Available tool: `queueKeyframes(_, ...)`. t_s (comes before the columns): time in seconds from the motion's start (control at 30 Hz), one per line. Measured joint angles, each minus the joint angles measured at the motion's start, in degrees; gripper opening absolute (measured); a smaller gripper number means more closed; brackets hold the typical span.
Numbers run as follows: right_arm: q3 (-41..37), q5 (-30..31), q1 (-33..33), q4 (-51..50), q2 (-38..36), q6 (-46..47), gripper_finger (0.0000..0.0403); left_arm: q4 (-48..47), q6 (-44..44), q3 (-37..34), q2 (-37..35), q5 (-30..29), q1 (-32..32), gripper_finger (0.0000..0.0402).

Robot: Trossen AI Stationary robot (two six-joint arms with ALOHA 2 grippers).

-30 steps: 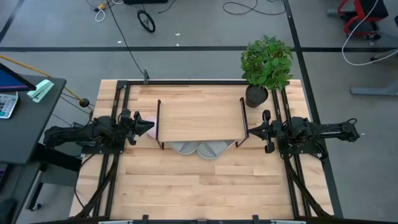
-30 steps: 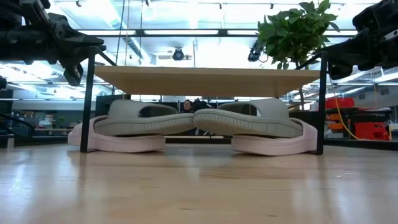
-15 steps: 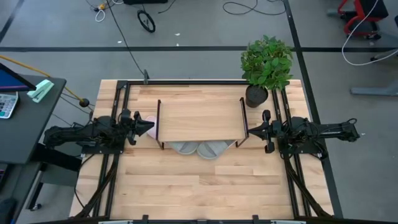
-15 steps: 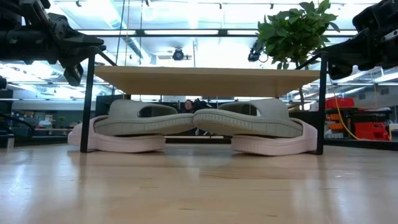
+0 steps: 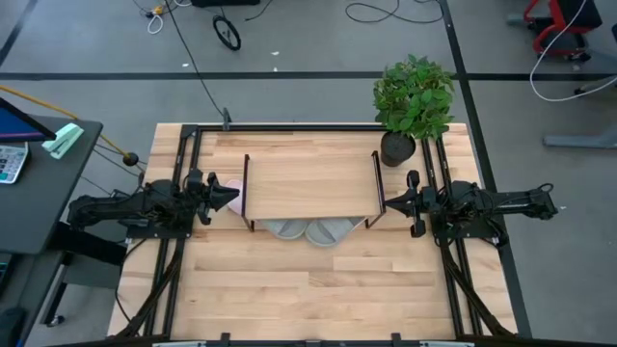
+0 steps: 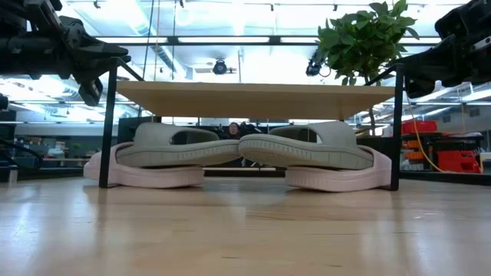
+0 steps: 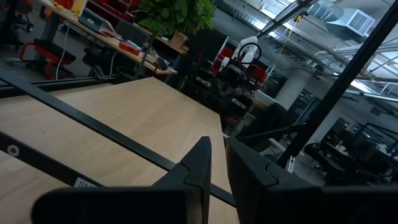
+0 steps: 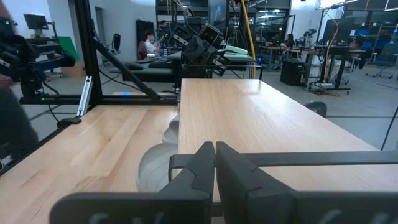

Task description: Pick and place slides into the shelf

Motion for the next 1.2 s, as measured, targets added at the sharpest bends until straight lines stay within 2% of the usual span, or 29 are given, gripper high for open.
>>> queueKeyframes(0.37, 0.0, 0.0, 0.0, 0.0, 0.0, 0.0, 0.0023, 0.0, 0.0, 0.0, 0.0, 0.0, 0.0, 0.0063)
queueKeyframes(0.77, 0.0, 0.0, 0.0, 0.0, 0.0, 0.0, 0.0023, 0.1, 0.0, 0.0, 0.0, 0.0, 0.0, 0.0053)
queueKeyframes(1.2, 0.0, 0.0, 0.0, 0.0, 0.0, 0.0, 0.0023, 0.1, 0.0, 0.0, 0.0, 0.0, 0.0, 0.0061)
